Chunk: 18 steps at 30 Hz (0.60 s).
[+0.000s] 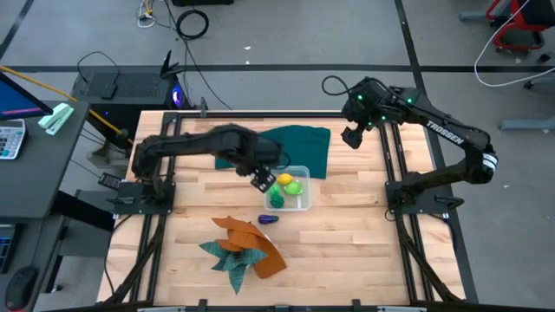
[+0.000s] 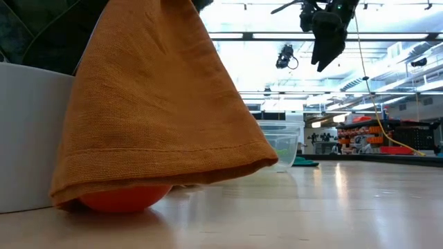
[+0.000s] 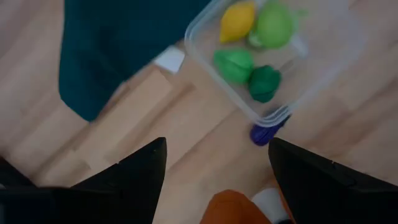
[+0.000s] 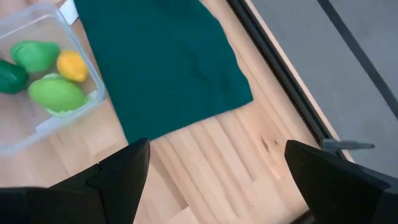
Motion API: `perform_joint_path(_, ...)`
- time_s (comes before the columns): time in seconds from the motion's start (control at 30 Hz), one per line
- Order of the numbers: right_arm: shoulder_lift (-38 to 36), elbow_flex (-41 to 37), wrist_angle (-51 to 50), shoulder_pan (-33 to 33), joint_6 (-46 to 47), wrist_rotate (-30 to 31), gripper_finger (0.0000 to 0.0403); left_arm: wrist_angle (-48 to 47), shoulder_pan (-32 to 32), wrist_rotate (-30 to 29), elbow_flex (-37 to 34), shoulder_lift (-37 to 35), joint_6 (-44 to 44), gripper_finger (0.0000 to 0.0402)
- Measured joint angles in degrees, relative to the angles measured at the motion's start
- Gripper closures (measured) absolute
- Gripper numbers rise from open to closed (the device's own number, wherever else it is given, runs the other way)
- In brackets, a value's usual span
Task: Pick and placing Produce into tupperware
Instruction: Put the eggplant into the bin
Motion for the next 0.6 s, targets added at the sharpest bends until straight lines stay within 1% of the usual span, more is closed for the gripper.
perform_joint_path(0.1, 0.0, 0.0, 0.1, 0.5, -0.8, 0.0, 0.0067, 3.5, -1.2, -0.2, -5.0, 0.0, -3.3, 0.0116)
perform_joint_path(0.23, 0.0, 0.0, 0.1, 0.5, -1.7, 0.0, 0.0067, 8.9, -3.3, -0.9, -10.6, 0.0, -2.3, 0.0116)
perform_joint_path(0.33, 0.0, 0.0, 0.0, 0.5, -2.4, 0.0, 0.0067, 10.9, -4.4, 0.3, -13.7, 0.0, -2.5, 0.0116)
perform_joint_path(0.43, 0.0, 0.0, -0.1, 0.5, -2.6, 0.0, 0.0067, 11.2, -4.4, 3.2, -15.6, 0.0, -3.0, 0.0116)
perform_joint_path(0.6, 0.0, 0.0, 0.5, 0.5, -3.2, 0.0, 0.0067, 11.5, -3.8, 3.8, -15.8, 0.0, -3.2, 0.0116)
